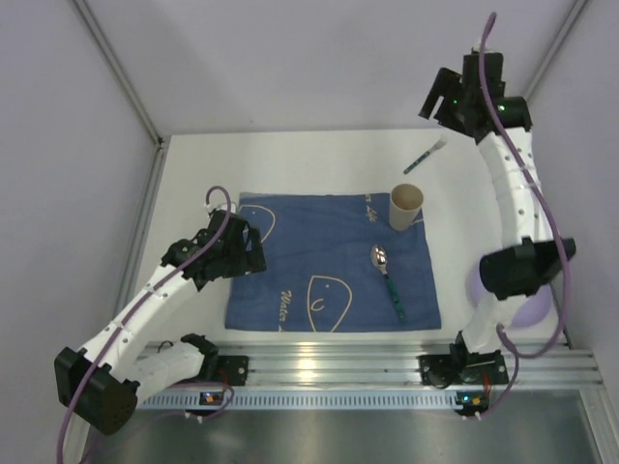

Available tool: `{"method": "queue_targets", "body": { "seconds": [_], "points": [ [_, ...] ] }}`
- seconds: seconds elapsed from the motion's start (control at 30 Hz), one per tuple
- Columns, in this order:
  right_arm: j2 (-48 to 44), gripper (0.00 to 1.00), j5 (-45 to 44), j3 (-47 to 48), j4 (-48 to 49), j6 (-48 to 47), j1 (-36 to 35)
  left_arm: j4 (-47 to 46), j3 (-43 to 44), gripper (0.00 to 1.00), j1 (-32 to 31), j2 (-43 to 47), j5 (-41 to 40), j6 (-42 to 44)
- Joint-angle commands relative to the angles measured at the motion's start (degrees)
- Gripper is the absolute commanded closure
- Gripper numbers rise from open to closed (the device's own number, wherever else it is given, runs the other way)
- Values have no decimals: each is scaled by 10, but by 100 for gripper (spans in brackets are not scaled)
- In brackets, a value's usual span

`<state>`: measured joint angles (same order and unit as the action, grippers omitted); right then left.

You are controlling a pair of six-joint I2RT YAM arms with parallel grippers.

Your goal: Set the dinner table for one person

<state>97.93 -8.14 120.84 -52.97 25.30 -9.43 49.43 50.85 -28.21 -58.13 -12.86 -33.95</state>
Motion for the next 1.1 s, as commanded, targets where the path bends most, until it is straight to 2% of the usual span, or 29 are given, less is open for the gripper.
{"method": "queue_targets", "body": {
  "seconds": [0.0,0.13,0.27,0.63,0.83,1.07],
  "points": [
    [143,21,24,61,-35,13,32,-21,-1,2,-2,2,8,6],
    [278,22,29,180,-17,35,53,-35,-3,2,-2,-1,23,22],
    [363,24,43,188,50,75,71,-56,3,2,-1,-21,18,49],
    [483,28,-12,225,103,109,70,-42,75,2,-1,-153,-1,85],
    [532,32,-48,255,85,85,71,-15,165,2,4,-261,9,86],
    [565,43,-62,284,66,61,63,5,282,2,10,-387,25,86]
  ]
}}
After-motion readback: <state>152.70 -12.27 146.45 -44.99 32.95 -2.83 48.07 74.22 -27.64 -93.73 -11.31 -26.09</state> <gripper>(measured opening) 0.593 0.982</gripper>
